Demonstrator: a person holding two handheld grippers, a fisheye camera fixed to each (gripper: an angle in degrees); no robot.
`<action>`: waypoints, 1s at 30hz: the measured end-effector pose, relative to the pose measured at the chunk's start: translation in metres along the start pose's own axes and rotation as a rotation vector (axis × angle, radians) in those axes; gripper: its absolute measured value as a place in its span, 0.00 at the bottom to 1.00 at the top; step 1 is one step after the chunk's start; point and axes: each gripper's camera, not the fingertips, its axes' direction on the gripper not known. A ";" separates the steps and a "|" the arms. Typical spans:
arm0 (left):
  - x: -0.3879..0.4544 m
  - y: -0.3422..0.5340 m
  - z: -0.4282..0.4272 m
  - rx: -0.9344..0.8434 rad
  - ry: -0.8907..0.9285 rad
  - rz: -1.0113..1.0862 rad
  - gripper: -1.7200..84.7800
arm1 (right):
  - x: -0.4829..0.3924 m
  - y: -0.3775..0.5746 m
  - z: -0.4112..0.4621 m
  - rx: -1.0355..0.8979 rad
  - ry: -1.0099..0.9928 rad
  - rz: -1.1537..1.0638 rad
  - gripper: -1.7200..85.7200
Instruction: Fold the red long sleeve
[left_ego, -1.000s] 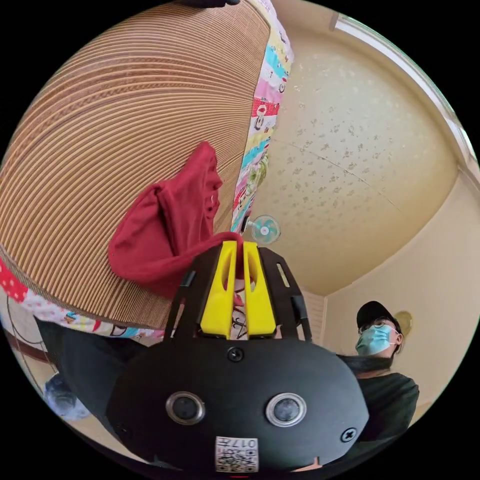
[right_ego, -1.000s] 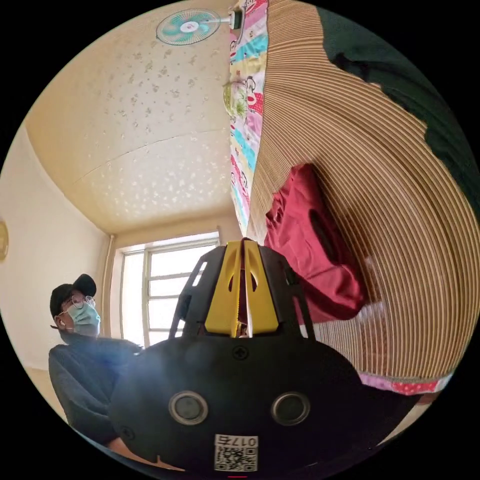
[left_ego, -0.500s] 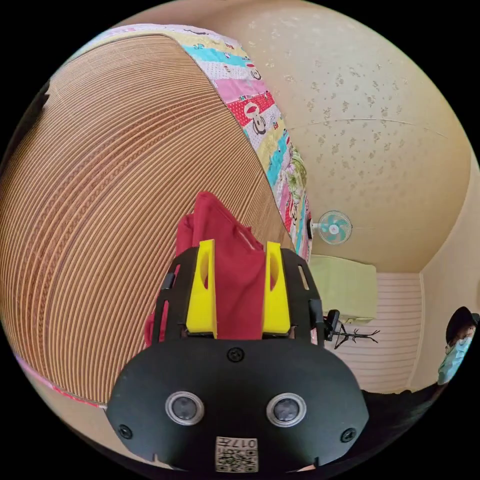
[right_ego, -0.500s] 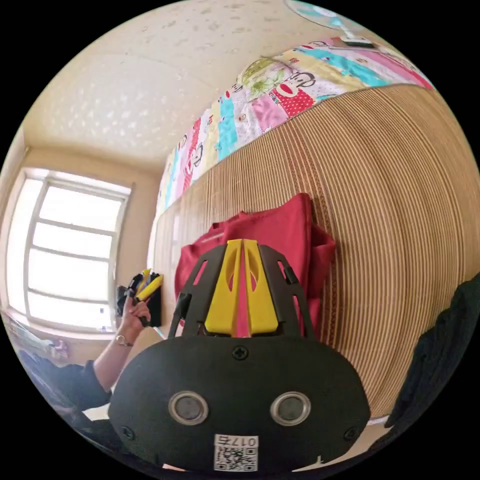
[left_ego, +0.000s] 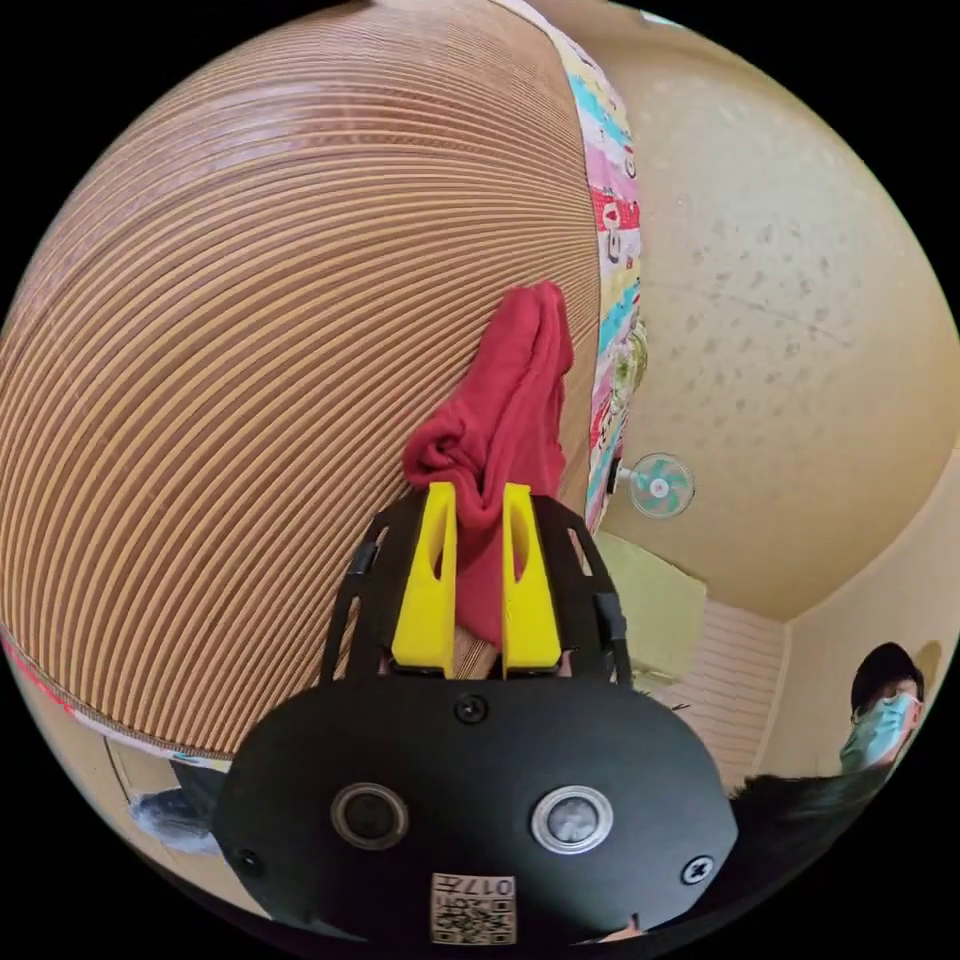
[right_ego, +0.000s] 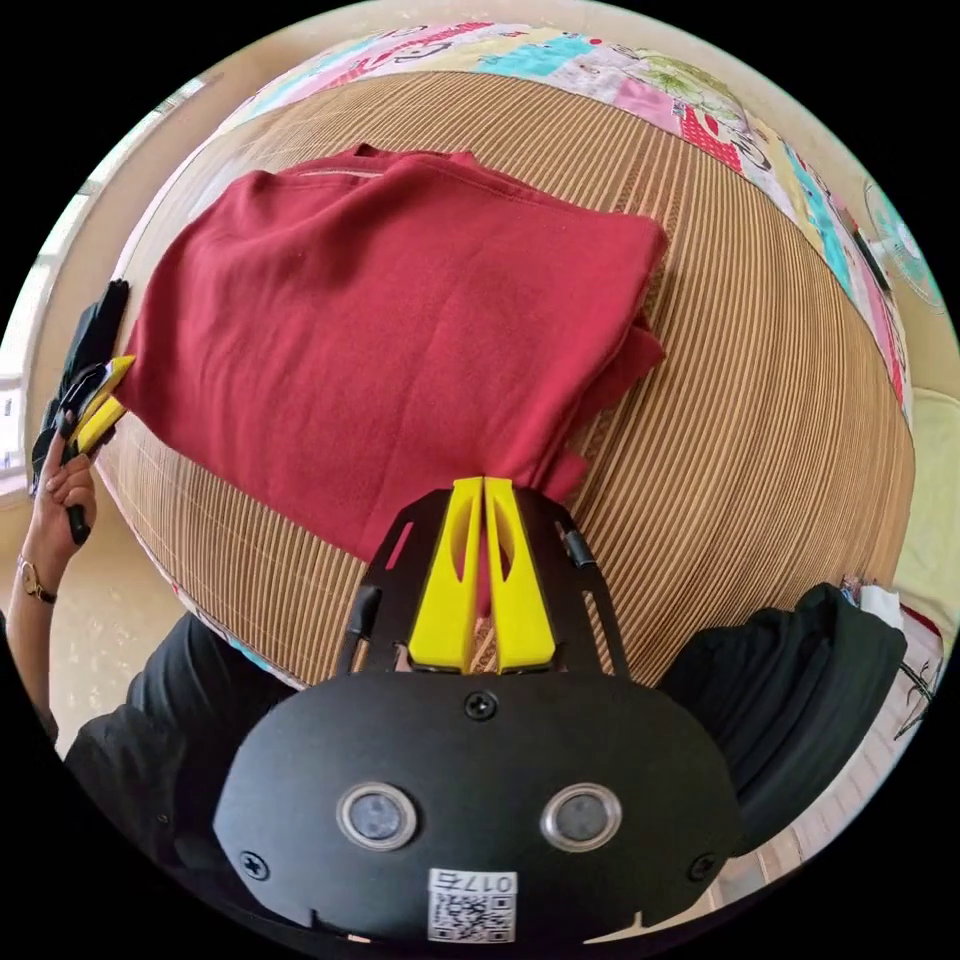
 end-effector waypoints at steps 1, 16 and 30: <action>0.037 -0.003 0.009 -0.057 -0.006 0.156 0.09 | 0.015 0.008 -0.010 0.028 -0.073 0.060 0.02; 0.189 0.180 0.196 -0.618 -0.041 0.785 0.12 | 0.124 0.211 -0.016 0.062 -0.699 0.529 0.06; 0.026 0.154 0.200 -0.710 0.022 0.115 0.14 | 0.146 0.257 0.041 0.444 -1.577 0.962 0.29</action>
